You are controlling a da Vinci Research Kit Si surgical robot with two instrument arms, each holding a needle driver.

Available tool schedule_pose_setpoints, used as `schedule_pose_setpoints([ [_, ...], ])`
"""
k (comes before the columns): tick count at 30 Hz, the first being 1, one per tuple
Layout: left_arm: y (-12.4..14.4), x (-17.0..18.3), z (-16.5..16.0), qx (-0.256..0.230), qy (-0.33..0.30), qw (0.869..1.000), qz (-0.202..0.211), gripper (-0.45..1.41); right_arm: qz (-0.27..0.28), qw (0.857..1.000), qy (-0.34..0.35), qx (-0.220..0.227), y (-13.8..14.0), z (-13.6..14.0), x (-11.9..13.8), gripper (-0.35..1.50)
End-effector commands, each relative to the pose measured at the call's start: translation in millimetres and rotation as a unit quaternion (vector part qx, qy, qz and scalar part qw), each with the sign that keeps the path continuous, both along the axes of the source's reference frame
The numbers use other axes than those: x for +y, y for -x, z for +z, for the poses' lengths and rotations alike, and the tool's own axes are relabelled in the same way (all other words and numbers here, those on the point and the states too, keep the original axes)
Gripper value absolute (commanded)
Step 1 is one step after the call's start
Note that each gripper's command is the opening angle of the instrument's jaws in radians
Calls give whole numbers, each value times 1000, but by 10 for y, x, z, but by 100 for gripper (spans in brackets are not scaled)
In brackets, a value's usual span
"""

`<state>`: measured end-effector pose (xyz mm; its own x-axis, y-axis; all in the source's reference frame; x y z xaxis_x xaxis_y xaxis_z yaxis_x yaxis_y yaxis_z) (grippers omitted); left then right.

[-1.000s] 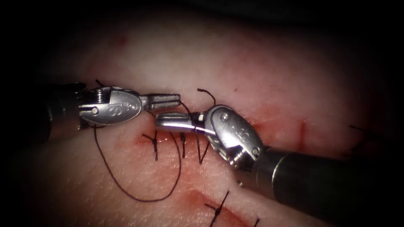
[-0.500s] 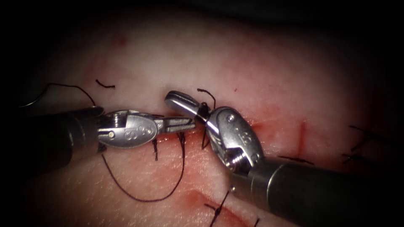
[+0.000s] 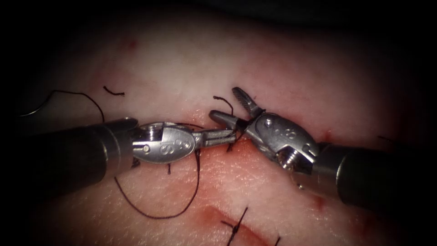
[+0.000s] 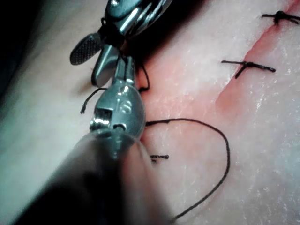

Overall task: Wound Closure
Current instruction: Grasp the suture tail using the right tool.

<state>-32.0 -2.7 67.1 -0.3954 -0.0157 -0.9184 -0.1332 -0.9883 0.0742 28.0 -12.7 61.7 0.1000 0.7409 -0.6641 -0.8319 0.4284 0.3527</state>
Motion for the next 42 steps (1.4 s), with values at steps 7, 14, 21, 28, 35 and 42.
schedule_pose_setpoints([
  [7,3,3,8,9,-5,1000,6,-45,-20,998,-49,-24,-25,19,3,51],
  [14,5,2,16,13,-10,1000,8,-45,-23,992,-91,-85,-29,33,13,34],
  [21,5,1,17,16,-12,1000,13,-45,-23,989,-106,-99,-31,48,18,47],
  [28,4,-1,17,18,-12,1000,17,-45,-37,983,-137,-112,-36,58,18,0],
  [35,1,-2,17,21,-16,999,24,-45,-38,978,-165,-119,-36,60,15,7],
  [42,0,-3,17,20,-15,999,25,-45,-41,976,-181,-117,-38,57,13,-35],
])
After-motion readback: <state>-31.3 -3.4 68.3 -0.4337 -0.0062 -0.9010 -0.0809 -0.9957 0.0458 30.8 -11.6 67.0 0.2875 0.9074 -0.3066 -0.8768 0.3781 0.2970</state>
